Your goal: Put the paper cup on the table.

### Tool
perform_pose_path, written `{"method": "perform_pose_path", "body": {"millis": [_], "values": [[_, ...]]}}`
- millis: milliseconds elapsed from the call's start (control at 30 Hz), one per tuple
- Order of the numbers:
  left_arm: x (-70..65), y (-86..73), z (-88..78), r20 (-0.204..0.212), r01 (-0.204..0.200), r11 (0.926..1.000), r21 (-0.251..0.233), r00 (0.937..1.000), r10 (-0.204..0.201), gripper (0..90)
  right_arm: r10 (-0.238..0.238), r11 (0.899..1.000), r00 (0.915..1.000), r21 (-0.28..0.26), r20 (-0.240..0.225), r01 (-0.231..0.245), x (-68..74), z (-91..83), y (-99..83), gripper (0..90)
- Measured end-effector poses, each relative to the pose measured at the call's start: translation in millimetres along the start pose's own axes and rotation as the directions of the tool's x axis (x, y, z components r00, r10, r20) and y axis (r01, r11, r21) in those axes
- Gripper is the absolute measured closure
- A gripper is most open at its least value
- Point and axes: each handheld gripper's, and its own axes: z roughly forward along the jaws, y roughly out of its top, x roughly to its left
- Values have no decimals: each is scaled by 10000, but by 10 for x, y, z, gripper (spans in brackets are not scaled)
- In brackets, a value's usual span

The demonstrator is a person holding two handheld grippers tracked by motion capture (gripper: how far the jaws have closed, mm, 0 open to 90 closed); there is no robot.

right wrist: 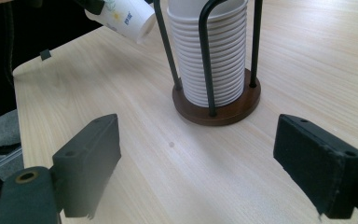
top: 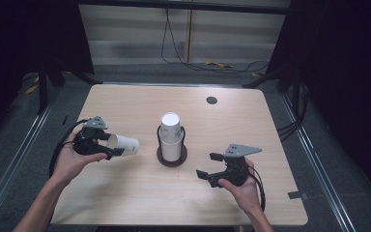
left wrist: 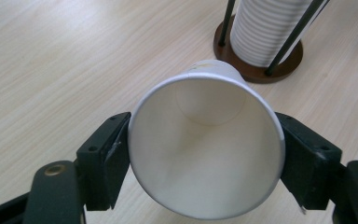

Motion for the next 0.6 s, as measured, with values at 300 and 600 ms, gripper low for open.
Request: {"method": "perform_pose_path", "body": {"millis": [300, 600], "values": [[15, 207, 118, -329, -506, 9936, 1015, 9980, 542, 254, -24, 9999, 10000, 119, -3, 24, -8, 24, -11, 145], [45, 347, 186, -381, -545, 9831, 1747, 9973, 621, 253, -48, 9998, 9999, 204, -140, 50, 0, 19, -10, 161]]}}
